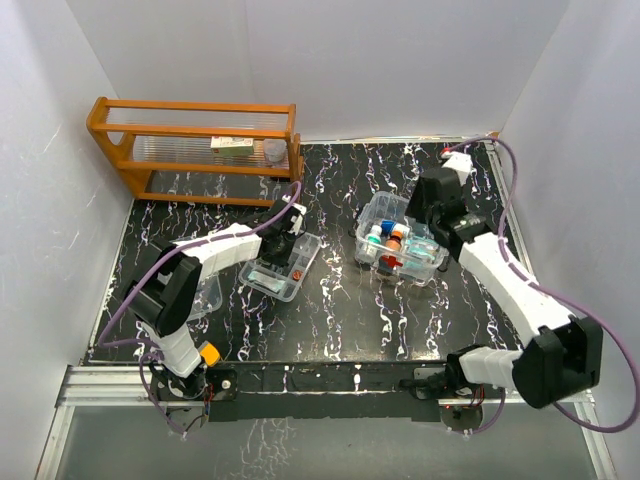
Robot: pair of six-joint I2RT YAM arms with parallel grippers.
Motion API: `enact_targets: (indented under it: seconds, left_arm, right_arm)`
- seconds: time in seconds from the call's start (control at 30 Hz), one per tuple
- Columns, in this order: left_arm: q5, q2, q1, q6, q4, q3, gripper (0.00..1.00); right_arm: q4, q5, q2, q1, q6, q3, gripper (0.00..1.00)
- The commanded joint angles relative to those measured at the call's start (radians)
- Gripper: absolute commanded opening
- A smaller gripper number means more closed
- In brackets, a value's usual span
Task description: Organize the medicine kit
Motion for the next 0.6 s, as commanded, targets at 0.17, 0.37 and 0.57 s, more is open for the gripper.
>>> enact_targets:
  seconds: [0.17, 0.37, 0.57]
  left_arm:
    - [0.038, 0.004, 0.001, -0.024, -0.081, 0.045, 0.00]
    - [0.098, -0.015, 0.001, -0.058, -0.085, 0.054, 0.00]
    - [0.146, -0.048, 0.001, -0.089, -0.102, 0.058, 0.00]
  right_arm:
    - [-0.005, -0.093, 0.241, -0.285, 0.041, 0.182, 0.45]
    - [-0.029, -0.109, 0.345, -0.340, 0.003, 0.218, 0.45]
    - [-0.093, -0.101, 0.343, -0.340, 0.018, 0.193, 0.44]
